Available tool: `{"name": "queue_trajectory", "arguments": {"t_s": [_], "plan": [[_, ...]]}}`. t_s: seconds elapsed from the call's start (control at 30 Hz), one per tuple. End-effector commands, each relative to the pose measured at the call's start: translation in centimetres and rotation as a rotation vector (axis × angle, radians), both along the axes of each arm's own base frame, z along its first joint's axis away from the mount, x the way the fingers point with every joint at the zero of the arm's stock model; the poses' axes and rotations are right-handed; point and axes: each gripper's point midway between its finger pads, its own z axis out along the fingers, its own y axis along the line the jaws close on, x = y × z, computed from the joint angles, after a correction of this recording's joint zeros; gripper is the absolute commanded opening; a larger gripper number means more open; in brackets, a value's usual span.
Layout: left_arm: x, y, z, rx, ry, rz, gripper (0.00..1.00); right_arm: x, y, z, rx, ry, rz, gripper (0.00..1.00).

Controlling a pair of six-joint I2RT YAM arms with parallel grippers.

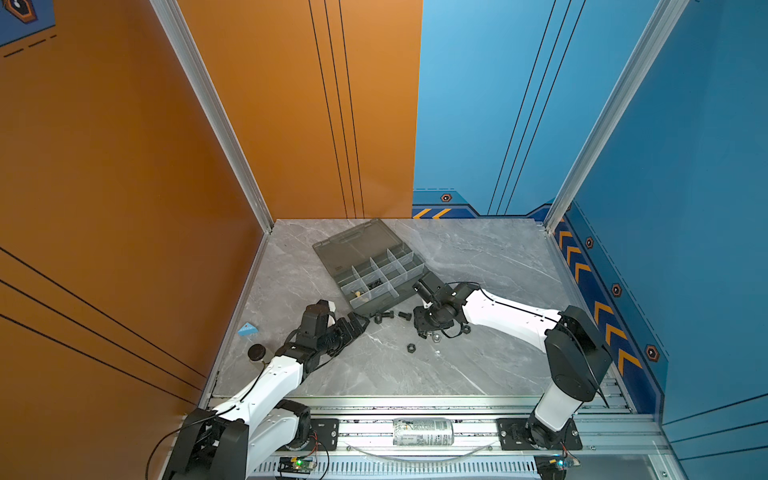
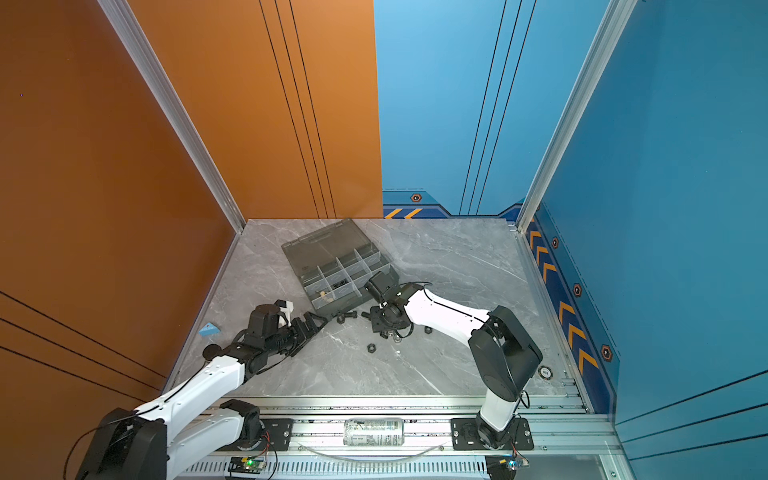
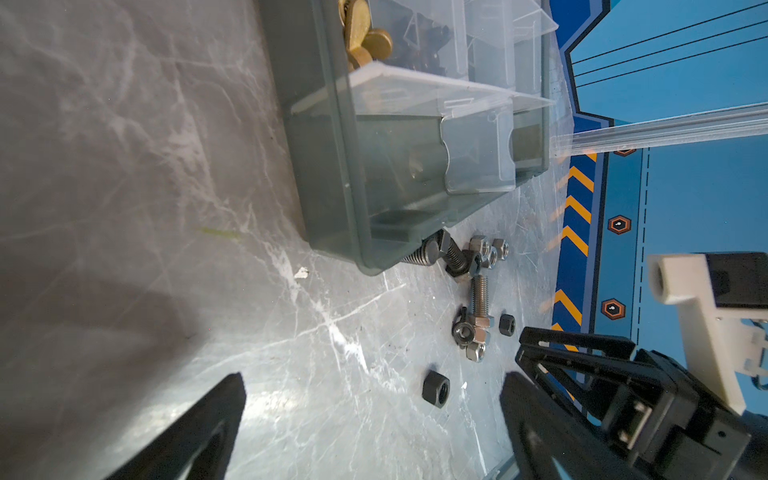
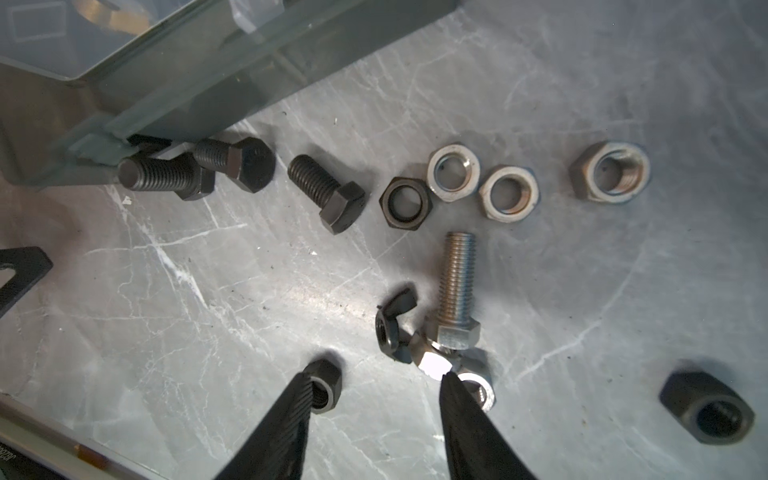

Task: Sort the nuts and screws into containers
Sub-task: 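Return the open right gripper to the pile above another black wing nut, then lower the right gripper and close it on the black wing nut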

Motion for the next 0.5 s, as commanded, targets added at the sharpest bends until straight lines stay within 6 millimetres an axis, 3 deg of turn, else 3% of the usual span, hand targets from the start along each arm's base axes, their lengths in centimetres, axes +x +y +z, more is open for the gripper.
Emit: {"name": "queue_trajectory", "arguments": {"t_s": [0.0,0.47], "plan": [[0.1,-0.1,0.7,-0.006,-0.006,-0.006,0.98,-0.6,0.1,-0.3,0.005,0.021,-0.006,0.52],[0.0,-0.1,0.5,-0.005,-0.006,-0.013,0.98,-0.9,0.9,-2.8,0.017,0.08,0.014,0.5]]}}
